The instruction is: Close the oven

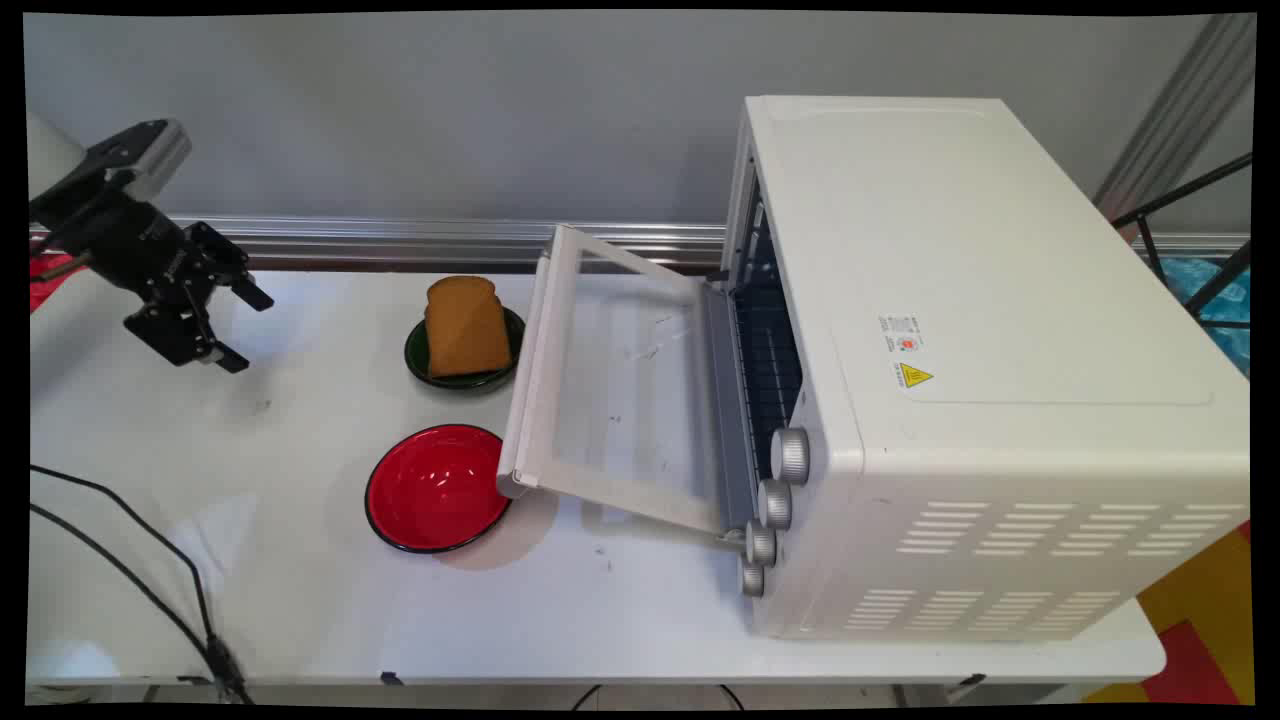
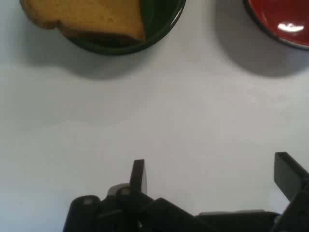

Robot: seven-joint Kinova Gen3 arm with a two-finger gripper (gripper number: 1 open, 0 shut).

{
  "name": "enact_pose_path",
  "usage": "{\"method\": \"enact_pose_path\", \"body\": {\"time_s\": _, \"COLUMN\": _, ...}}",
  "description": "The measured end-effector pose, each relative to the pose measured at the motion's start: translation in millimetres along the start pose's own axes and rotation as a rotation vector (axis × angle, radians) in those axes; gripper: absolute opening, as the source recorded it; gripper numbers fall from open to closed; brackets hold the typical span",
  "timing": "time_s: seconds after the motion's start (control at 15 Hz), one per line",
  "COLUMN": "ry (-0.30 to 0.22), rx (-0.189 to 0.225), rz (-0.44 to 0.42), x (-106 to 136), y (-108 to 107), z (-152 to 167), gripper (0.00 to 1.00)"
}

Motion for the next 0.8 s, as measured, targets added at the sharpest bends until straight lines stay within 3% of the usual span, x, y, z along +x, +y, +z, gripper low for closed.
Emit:
{"method": "enact_pose_path", "body": {"time_s": 0.53, "ry": 0.236, "rx": -0.039, "rz": -0.008, "x": 56.4, "y": 3.5, "z": 18.8, "gripper": 1.00}}
{"method": "enact_pose_path", "body": {"time_s": 0.8, "ry": 0.298, "rx": -0.041, "rz": 0.017, "x": 77.5, "y": 3.4, "z": 42.9, "gripper": 1.00}}
